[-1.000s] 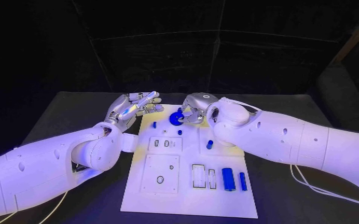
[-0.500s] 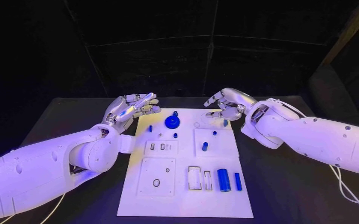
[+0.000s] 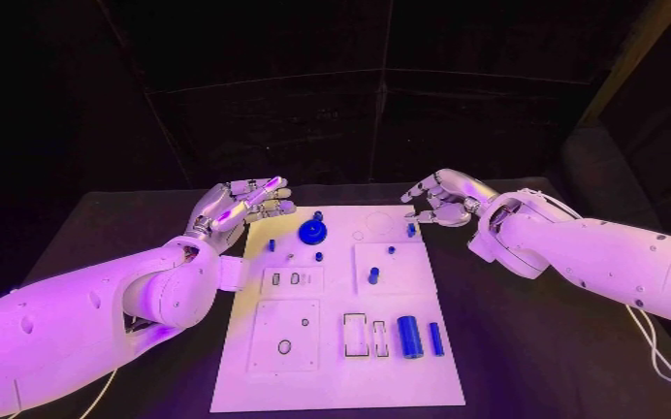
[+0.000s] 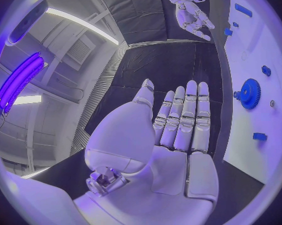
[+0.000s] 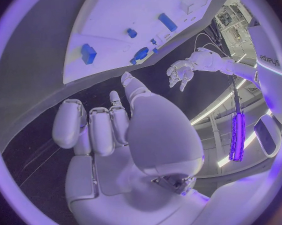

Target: Assemble the parts on the task board

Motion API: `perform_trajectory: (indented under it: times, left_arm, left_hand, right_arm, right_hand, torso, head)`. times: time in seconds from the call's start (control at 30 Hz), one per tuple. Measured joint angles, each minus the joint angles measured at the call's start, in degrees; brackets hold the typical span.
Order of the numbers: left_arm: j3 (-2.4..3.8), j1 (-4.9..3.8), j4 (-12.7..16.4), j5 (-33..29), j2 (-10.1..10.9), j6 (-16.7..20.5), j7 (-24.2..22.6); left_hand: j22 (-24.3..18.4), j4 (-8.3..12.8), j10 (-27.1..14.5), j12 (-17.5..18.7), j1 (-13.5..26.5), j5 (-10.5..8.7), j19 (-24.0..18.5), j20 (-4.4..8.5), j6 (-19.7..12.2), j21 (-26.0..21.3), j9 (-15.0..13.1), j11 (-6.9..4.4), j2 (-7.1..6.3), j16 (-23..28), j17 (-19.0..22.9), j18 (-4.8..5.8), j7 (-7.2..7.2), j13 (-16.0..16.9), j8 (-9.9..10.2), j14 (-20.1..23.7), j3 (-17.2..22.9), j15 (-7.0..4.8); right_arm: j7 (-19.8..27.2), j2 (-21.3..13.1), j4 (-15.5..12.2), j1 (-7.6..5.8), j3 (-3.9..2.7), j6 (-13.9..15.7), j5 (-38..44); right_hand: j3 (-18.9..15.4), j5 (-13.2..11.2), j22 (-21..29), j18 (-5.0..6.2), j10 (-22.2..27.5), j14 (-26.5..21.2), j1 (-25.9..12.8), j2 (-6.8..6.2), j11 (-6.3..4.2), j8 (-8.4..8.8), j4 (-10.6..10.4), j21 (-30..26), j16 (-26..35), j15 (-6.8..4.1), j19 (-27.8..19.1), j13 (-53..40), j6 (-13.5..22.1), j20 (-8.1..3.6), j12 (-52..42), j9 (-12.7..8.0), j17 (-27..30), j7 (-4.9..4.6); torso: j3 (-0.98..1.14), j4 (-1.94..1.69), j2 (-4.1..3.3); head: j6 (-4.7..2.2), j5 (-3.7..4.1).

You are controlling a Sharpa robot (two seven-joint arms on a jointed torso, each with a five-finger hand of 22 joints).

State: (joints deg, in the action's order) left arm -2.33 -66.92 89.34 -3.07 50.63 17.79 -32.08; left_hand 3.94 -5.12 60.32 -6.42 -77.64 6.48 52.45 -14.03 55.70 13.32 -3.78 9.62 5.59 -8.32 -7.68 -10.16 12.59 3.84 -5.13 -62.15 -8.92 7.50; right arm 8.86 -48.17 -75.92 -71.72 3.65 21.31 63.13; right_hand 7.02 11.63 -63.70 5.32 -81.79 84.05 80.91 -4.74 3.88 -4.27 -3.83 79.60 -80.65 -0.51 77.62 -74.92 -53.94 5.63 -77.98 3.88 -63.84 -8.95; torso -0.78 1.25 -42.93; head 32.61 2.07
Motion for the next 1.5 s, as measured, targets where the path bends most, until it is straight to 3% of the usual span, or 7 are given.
perform_trajectory:
  times: [0.43, 1.17, 1.5]
  left_arm:
    - [-0.07, 0.07, -0.31, -0.01, -0.25, -0.02, 0.00]
    - [-0.10, 0.16, -0.74, -0.02, -0.53, -0.02, 0.00]
    - [-0.11, 0.17, -0.84, -0.02, -0.63, -0.03, 0.00]
  left_hand:
    - [0.01, 0.00, 0.00, 0.00, 0.00, 0.00, 0.00, 0.00, 0.00, 0.00, 0.00, 0.00, 0.00, 0.21, 0.00, 0.00, 0.00, 0.00, 0.00, 0.00, 0.00, 0.00]
    - [0.01, 0.16, -0.01, 0.21, 0.00, 0.00, 0.00, 0.00, -0.01, 0.00, 0.00, 0.01, 0.00, 0.55, 0.01, 0.00, 0.00, 0.00, 0.00, 0.00, -0.16, 0.00]
    - [0.02, 0.16, -0.01, 0.21, -0.23, 0.00, 0.00, 0.00, -0.01, -0.21, 0.00, 0.00, 0.23, 0.55, 0.01, 0.00, 0.00, 0.00, 0.00, 0.00, -0.16, 0.00]
  right_arm:
    - [0.18, 0.46, 2.35, 2.15, 0.01, -1.37, 0.79]
    - [-0.55, 1.99, 5.04, 2.90, -0.01, -2.15, 2.02]
    - [-0.85, 2.41, 5.81, 3.34, 0.00, -2.13, 3.14]
  right_hand:
    - [-0.74, -0.11, 0.42, 0.00, 0.64, 0.00, -0.22, -0.22, 0.21, 0.30, 0.68, 0.00, 0.24, 0.00, 0.00, 0.00, 1.96, 0.00, 0.87, -0.11, 0.48, -0.49]
    - [-1.38, 0.20, 0.49, 0.00, 0.84, 0.00, -0.39, -0.38, 0.42, 0.17, 0.66, 0.00, 0.45, 0.00, 0.00, 0.00, 2.25, 0.00, 1.10, 0.12, 0.47, -0.38]
    - [-1.38, 0.23, 0.40, 0.00, 0.84, 0.00, -0.01, 0.48, 0.42, -0.34, 0.66, 0.00, 0.45, 0.00, -0.01, 0.00, 1.65, 0.01, 1.10, 0.18, 0.41, -0.18]
  torso:
    - [-0.08, -0.19, -0.11]
    - [-0.16, -0.22, -0.08]
    - [-0.16, -0.29, -0.02]
  head:
    - [0.48, -0.10]
    - [1.28, -0.15]
    - [1.48, -0.20]
